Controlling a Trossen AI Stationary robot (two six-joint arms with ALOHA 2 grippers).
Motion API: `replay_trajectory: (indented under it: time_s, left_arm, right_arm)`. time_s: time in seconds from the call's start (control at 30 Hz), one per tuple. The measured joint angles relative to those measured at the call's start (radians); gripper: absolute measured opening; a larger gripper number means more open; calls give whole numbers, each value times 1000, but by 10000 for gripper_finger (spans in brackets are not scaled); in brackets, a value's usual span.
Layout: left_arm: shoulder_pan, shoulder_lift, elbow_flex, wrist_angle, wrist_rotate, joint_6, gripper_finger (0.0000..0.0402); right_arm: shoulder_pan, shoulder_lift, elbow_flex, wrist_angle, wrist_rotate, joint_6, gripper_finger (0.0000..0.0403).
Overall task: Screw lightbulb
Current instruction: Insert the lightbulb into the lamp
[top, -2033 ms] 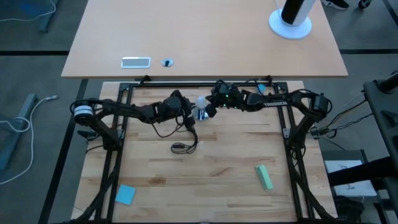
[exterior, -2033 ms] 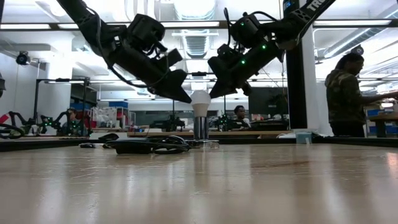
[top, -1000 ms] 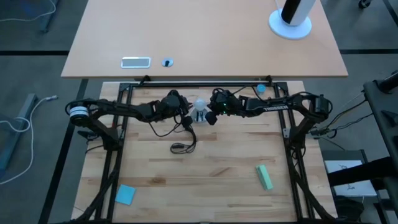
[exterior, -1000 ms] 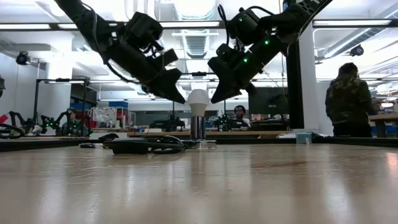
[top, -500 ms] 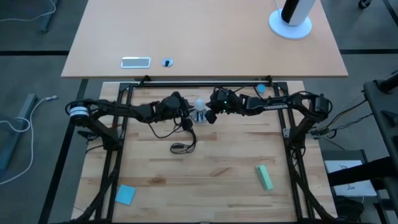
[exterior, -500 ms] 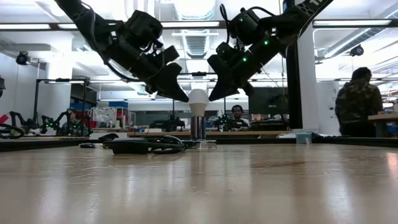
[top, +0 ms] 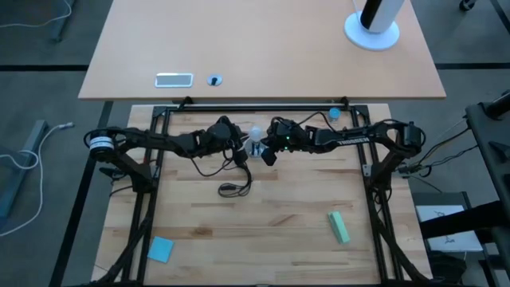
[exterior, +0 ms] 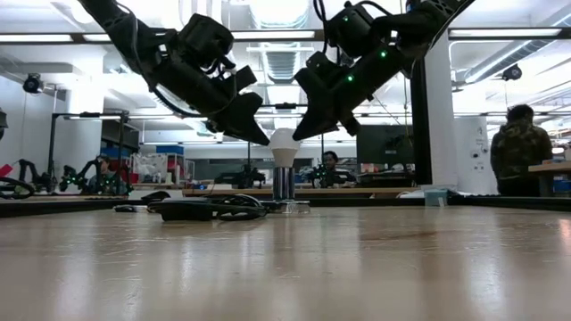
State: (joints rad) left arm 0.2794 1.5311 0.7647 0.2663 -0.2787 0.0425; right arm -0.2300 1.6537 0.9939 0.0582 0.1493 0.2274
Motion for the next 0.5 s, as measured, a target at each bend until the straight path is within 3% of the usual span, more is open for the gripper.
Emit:
replay_trajectory:
  time_s: [0.5]
  left_arm:
    - [-23, -22, -1, -58, 0, -45, 41]
  right_arm:
    - [-31, -2, 0, -65, 84, -27, 0]
